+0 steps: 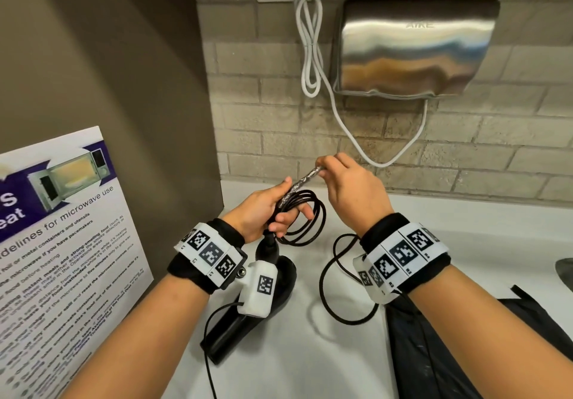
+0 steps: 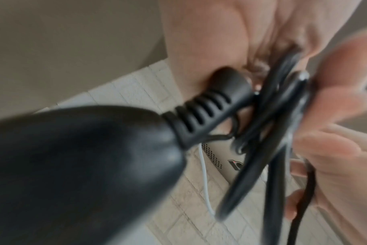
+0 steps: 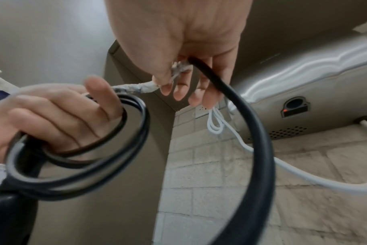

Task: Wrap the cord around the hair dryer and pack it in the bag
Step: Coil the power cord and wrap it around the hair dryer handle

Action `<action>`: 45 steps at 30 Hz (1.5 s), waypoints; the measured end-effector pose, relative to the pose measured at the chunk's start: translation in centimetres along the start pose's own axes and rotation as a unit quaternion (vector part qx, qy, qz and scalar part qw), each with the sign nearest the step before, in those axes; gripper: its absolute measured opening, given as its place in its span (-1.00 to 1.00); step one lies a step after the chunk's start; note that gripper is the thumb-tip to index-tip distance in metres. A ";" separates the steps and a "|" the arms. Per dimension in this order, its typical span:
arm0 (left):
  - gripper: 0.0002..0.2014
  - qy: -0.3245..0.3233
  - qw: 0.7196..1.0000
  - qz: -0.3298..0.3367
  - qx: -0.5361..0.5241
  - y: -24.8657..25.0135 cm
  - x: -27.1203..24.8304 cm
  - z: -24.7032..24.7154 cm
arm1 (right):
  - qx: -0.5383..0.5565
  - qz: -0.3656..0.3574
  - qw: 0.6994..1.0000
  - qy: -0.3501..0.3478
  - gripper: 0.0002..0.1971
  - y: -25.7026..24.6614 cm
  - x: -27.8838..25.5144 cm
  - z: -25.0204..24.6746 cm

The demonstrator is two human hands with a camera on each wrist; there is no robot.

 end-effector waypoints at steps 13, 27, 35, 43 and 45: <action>-0.28 0.065 0.989 0.055 -0.123 -0.4 0.3 -0.5 | 0.386 0.023 0.919 -0.077 -0.66 -0.3 -2.3 2.4; -0.50 0.088 0.988 0.030 -0.123 0.1 0.3 -0.1 | 0.550 0.078 0.824 -0.108 -0.82 -1.3 -1.6 2.8; -0.64 0.153 0.982 0.109 -0.011 0.1 0.2 1.2 | 0.440 0.128 0.887 -0.058 -0.87 -1.4 -0.6 2.7; -0.63 0.162 0.976 0.132 -0.066 -0.3 0.3 1.0 | 0.670 0.196 0.713 -0.065 -0.68 -1.3 -1.2 2.3; -0.62 0.166 0.972 0.139 -0.090 -0.2 0.4 0.9 | 0.691 0.191 0.690 -0.101 -0.61 -1.4 -1.3 2.7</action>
Point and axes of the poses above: each hand's wrist, its own x-axis towards the middle knuckle, its own z-axis out of the palm, y = z × x, the point moved 1 cm from there along x, towards the middle knuckle, and after that the axes turned 3 degrees about -y, right-handed, at the moved point
